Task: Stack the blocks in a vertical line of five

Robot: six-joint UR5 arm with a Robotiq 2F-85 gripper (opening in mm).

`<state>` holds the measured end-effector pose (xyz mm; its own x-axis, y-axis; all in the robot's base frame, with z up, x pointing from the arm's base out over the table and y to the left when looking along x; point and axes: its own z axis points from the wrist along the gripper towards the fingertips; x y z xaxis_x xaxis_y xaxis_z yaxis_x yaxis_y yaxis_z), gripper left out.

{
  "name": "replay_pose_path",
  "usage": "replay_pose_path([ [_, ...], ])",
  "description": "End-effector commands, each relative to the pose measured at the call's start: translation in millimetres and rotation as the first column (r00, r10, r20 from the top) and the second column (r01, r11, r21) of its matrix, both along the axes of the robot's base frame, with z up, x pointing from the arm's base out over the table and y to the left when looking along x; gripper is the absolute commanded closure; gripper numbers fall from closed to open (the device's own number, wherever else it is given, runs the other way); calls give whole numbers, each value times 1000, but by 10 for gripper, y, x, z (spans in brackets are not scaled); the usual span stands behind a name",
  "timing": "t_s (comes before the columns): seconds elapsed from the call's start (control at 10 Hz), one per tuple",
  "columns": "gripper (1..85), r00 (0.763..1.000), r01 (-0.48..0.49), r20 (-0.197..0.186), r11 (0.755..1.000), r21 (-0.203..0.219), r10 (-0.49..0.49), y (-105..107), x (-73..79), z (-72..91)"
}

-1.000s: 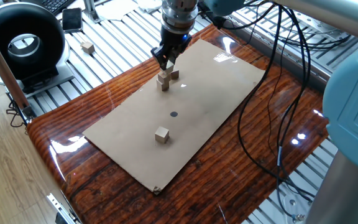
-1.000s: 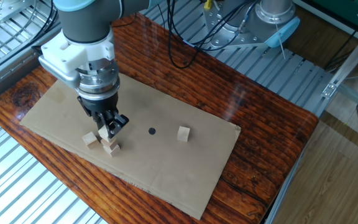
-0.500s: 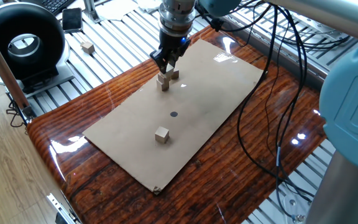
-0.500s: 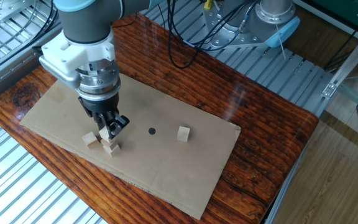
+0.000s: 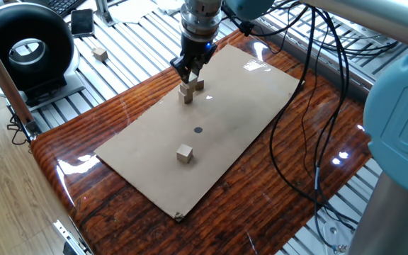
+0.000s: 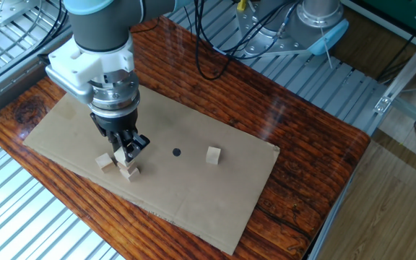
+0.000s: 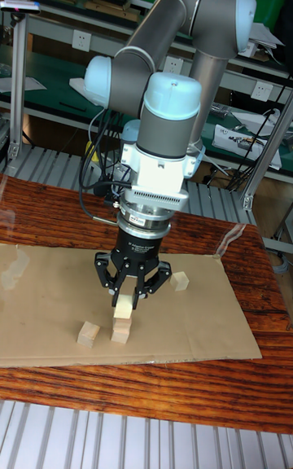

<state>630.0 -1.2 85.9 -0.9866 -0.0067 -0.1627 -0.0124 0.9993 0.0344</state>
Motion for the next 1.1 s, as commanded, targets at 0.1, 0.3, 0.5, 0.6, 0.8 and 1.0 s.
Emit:
replay_pose_path([
  [0.1,847,1000,-1,-9,1000,15,1,35,-28,22],
  [0.3,847,1000,-2,-10,1000,13,2,31,-31,20],
  [0.5,840,1000,-2,-6,1000,13,2,39,-15,7],
  [0.6,827,1000,-2,-4,1000,13,2,43,-10,5],
  [0.8,790,1000,-6,2,1000,22,6,72,5,12],
  [1.0,707,1000,-14,10,1000,19,13,68,25,13],
])
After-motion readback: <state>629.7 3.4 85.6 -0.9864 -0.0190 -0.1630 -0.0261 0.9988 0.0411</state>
